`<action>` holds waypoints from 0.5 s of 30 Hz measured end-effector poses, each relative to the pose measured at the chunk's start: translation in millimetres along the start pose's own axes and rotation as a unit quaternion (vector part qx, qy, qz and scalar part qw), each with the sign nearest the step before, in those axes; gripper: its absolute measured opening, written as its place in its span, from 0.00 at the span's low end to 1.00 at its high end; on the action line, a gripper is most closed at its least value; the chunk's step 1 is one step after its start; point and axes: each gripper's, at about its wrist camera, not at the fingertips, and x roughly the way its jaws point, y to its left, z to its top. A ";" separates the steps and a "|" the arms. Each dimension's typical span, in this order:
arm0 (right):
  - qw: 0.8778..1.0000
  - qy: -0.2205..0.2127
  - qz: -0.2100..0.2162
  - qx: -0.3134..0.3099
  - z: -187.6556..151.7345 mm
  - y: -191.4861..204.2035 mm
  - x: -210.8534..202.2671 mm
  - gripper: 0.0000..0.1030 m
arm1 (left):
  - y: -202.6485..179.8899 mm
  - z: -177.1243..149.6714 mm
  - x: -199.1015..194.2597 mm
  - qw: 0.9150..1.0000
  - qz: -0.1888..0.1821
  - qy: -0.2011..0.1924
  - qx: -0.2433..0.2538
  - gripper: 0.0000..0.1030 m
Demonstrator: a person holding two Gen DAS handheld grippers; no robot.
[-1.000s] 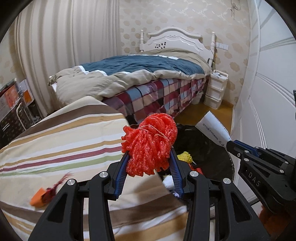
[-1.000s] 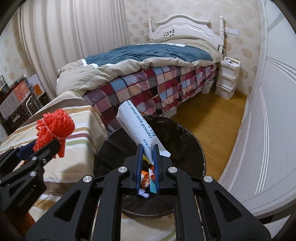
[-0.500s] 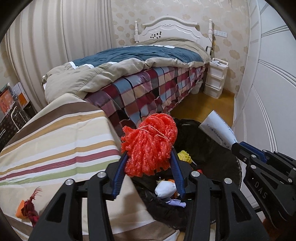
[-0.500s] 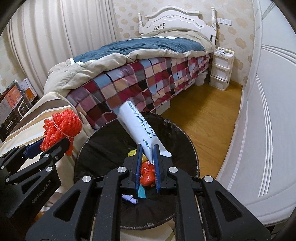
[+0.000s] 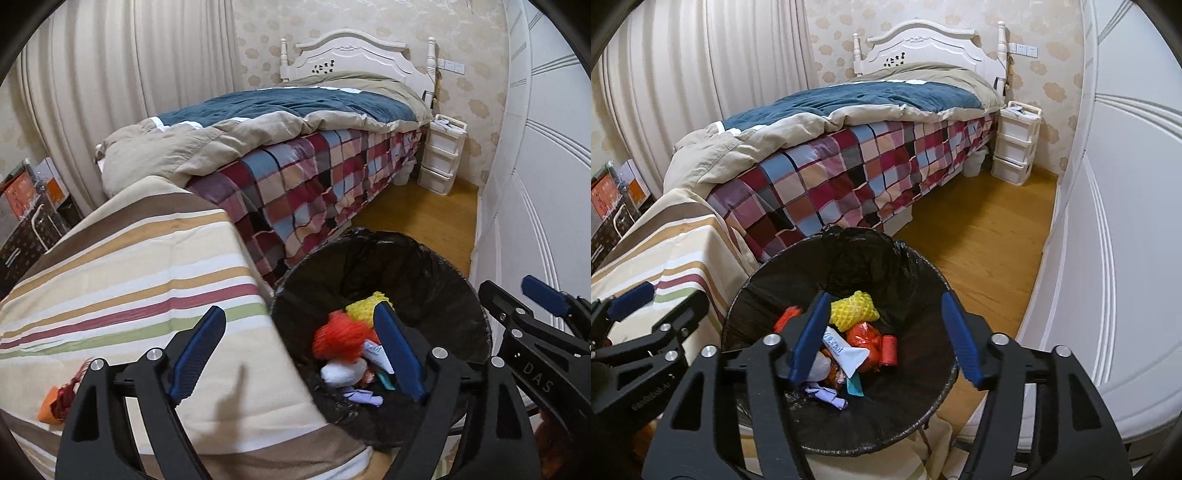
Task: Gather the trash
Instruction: 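Carry tube and orange net over the bin and open both grippers, then return both grippers to the orange and maroon cloths on the bedspread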
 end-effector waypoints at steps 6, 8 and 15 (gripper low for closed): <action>1.000 -0.006 -0.006 -0.004 -7.6 6.1 -13.8 0.81 | 12.1 -7.6 -15.4 1.000 0.020 -0.005 0.000 0.82; 1.000 -0.009 -0.005 0.002 -11.1 7.5 -17.9 0.85 | 17.4 -10.4 -20.6 1.000 0.026 -0.007 -0.003 0.82; 1.000 0.001 0.022 0.005 -24.4 20.3 -31.0 0.85 | 45.4 -29.7 -42.6 0.999 0.041 -0.006 -0.024 0.82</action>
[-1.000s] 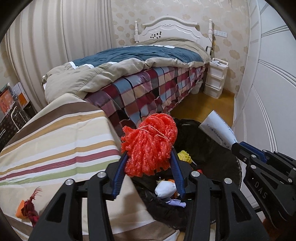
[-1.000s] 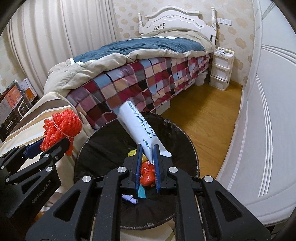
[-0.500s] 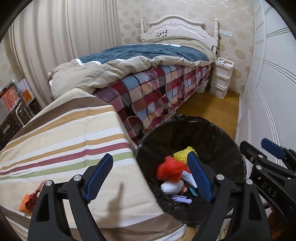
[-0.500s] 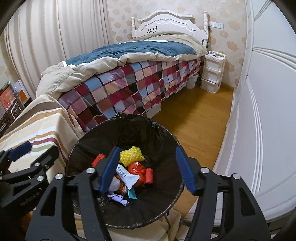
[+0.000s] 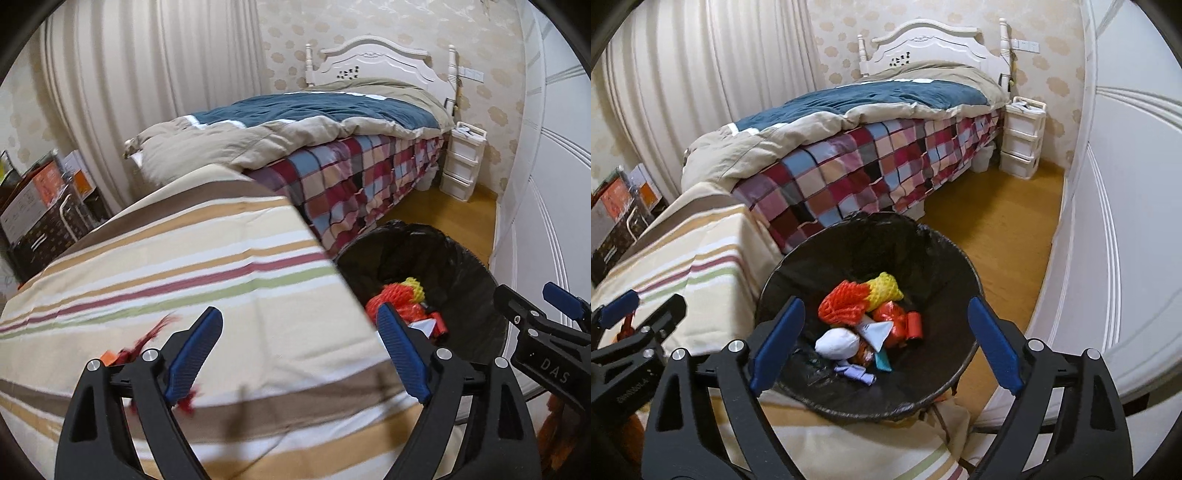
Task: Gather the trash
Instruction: 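Return both grippers to the orange and maroon cloths on the bedspread, then grasp the orange cloth with the left gripper while the right grasps the maroon cloth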
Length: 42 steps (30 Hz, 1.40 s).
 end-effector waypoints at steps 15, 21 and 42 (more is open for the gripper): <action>0.993 0.021 0.068 -0.090 -29.6 94.7 -21.3 0.85 | 106.1 -49.6 -44.1 0.995 0.074 0.005 -0.070 0.83; 0.985 0.032 0.106 -0.131 -40.3 145.2 -25.8 0.85 | 150.0 -67.4 -51.9 0.988 0.110 0.014 -0.105 0.83; 0.953 0.080 0.167 -0.242 -60.8 273.9 -10.5 0.41 | 215.3 -96.5 -56.4 0.974 0.156 0.032 -0.160 0.83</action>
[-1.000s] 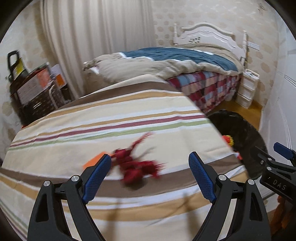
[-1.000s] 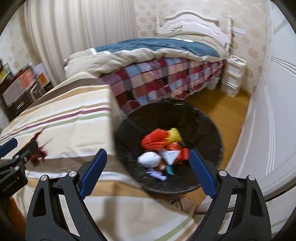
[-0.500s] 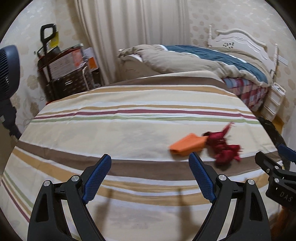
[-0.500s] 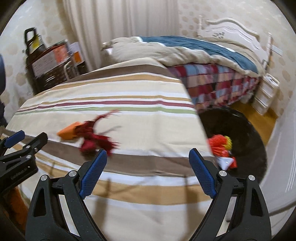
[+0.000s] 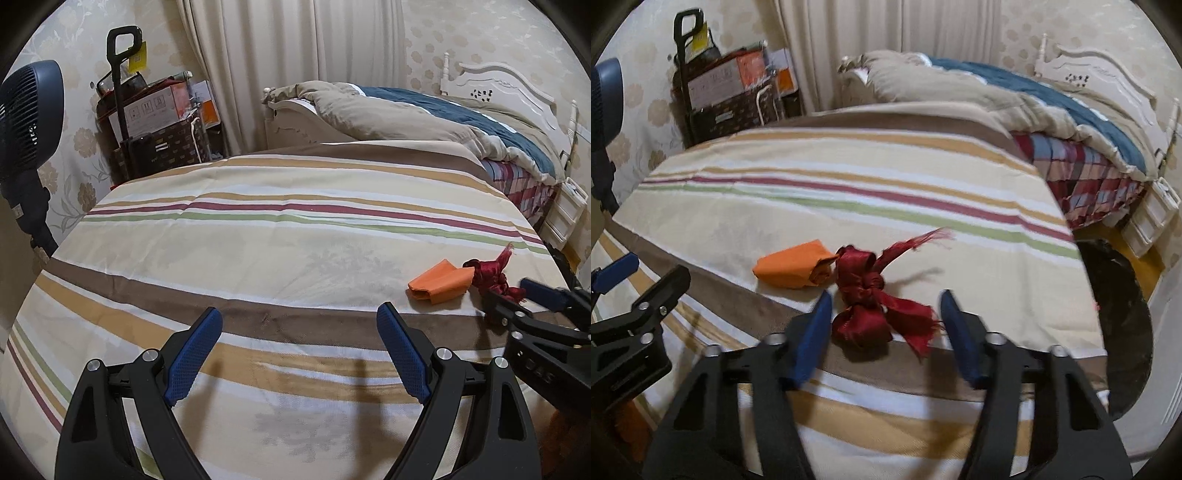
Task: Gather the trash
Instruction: 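Grasp the orange cloth with the left gripper while the right grasps the maroon cloth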
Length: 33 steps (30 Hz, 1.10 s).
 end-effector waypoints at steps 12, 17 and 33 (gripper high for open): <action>0.999 0.007 -0.028 0.045 -10.1 -44.1 -2.4 0.26 | -34.4 3.1 3.1 0.998 -0.044 0.004 0.036 0.83; 0.997 0.004 -0.033 0.064 -14.9 -66.5 -7.7 0.26 | -55.8 8.4 8.1 0.997 -0.063 0.007 0.050 0.83; 0.997 0.001 -0.020 0.069 -17.5 -79.8 -8.1 0.26 | -82.6 17.5 36.4 0.993 -0.084 0.060 0.065 0.56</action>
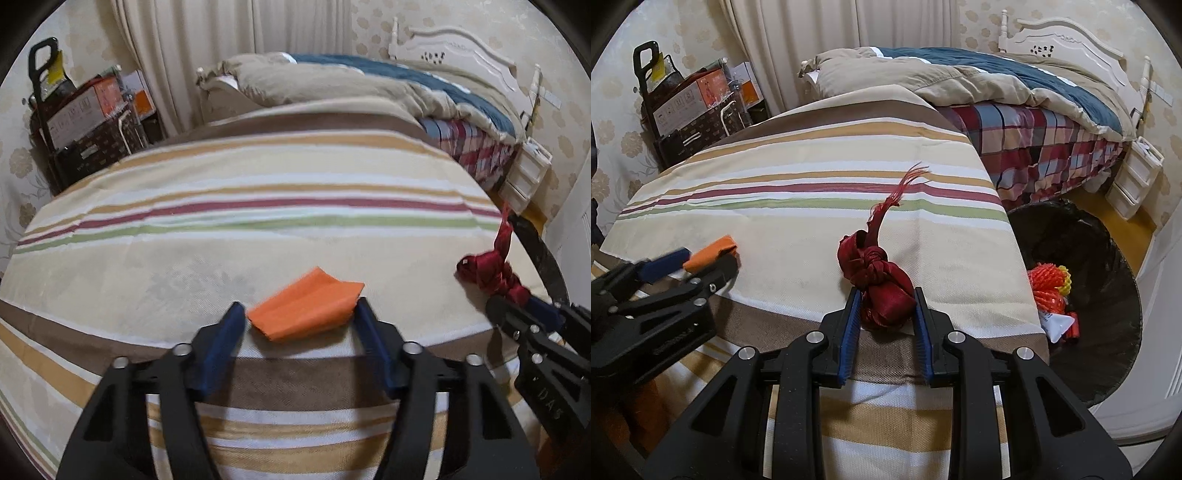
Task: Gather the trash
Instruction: 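Grasp the orange cloth with the left gripper while the right grasps the maroon cloth, then carry orange and maroon cloths over the bin and open both grippers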
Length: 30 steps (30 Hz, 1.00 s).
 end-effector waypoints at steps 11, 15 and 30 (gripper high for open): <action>1.000 -0.002 0.000 0.002 -1.2 0.1 -2.3 0.24 | -4.9 -5.2 -9.9 1.000 0.004 -0.017 0.013 0.55; 1.000 -0.003 0.004 0.006 -3.7 0.1 -5.8 0.23 | -6.6 -10.0 -15.3 1.000 0.001 -0.019 0.011 0.55; 1.000 -0.012 0.015 0.010 -26.0 2.3 -31.7 0.18 | -16.0 -27.0 -32.1 1.000 -0.007 -0.027 0.011 0.55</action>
